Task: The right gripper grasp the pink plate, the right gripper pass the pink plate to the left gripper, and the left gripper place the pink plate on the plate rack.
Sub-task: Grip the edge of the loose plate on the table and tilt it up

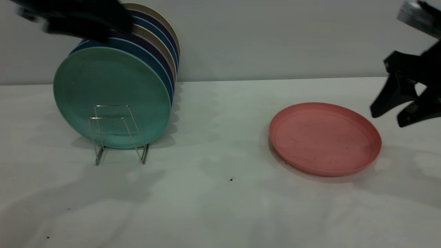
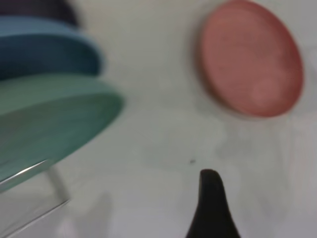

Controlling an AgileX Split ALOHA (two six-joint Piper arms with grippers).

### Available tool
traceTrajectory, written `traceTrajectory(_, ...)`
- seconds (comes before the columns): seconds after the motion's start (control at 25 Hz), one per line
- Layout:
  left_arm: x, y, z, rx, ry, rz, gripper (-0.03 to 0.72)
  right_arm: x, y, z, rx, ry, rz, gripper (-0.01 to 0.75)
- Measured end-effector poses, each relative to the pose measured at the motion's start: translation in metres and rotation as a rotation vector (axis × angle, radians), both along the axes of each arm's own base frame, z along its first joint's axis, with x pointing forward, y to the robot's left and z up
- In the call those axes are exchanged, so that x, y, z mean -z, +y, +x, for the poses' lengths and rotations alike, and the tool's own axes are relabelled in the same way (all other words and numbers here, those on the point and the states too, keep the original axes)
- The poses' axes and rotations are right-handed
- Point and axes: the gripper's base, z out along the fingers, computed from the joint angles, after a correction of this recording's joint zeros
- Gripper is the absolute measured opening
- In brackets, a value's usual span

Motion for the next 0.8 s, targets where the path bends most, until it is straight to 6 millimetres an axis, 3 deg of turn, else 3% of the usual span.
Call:
traceTrajectory(0.16,0.032,-0.038,0.012,0.09,0.053,0.005,0.563,0.025,-0.021,0.015,0.035,0.044,0.079,0.502)
traceTrajectory(0.4,0.066,-0.079,0.03,0.175,0.087,0.022,0.563,0.069,-0.023,0.028,0.032,0.061,0.184,0.502)
traceTrajectory(0.56,0.071,-0.09,0.037,0.196,0.076,0.022,0.563,0.089,-0.026,0.031,0.069,0.084,0.214,0.502)
traceTrajectory(0.8,0.069,-0.092,0.038,0.199,0.067,0.021,0.563,0.09,-0.032,0.031,0.068,0.089,0.24,0.502)
